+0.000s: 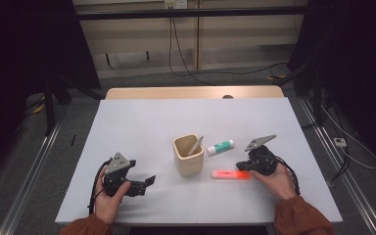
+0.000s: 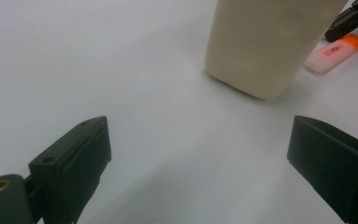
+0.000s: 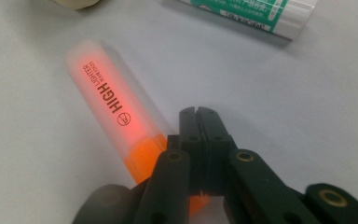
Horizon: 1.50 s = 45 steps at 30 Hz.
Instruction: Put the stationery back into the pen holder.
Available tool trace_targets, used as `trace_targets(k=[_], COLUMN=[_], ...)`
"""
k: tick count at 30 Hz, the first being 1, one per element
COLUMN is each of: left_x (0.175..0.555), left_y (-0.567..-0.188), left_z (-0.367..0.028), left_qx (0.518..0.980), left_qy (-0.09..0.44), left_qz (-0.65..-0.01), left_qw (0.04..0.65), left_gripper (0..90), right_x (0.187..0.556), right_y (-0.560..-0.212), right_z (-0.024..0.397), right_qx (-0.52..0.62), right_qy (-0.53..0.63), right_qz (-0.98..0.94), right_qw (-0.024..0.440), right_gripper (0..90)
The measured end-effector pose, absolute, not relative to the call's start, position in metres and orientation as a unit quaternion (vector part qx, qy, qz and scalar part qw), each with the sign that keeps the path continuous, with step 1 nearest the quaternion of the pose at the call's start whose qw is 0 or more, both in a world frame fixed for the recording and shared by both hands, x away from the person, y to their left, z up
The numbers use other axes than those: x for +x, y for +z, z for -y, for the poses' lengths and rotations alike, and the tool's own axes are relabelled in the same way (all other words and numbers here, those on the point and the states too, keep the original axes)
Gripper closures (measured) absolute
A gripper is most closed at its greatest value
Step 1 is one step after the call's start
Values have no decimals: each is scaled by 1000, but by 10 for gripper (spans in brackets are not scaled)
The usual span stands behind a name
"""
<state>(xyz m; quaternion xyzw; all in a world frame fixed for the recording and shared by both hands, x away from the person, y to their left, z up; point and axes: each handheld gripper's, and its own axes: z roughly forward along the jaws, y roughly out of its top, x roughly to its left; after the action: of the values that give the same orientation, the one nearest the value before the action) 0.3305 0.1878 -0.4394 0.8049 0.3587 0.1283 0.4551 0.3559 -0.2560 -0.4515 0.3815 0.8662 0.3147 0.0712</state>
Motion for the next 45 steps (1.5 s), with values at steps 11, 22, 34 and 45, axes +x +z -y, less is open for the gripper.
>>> trace_targets(k=[11, 22, 34, 45], left_x=[331, 331, 331, 332], left_y=[-439, -440, -440, -441], left_z=[-188, -188, -188, -187], left_qx=[807, 805, 806, 807], left_qy=[128, 129, 129, 128], left_qz=[-358, -359, -359, -358], left_qw=[453, 454, 452, 452], left_gripper=[63, 63, 63, 63], right_x=[359, 358, 350, 349], right_y=[-442, -429, -426, -431], right_z=[267, 278, 267, 247], right_qx=[404, 385, 314, 255], right_qy=[338, 331, 281, 245], right_qz=[-846, -859, -906, -935], right_qw=[85, 61, 40, 37], right_gripper=[405, 133, 273, 462])
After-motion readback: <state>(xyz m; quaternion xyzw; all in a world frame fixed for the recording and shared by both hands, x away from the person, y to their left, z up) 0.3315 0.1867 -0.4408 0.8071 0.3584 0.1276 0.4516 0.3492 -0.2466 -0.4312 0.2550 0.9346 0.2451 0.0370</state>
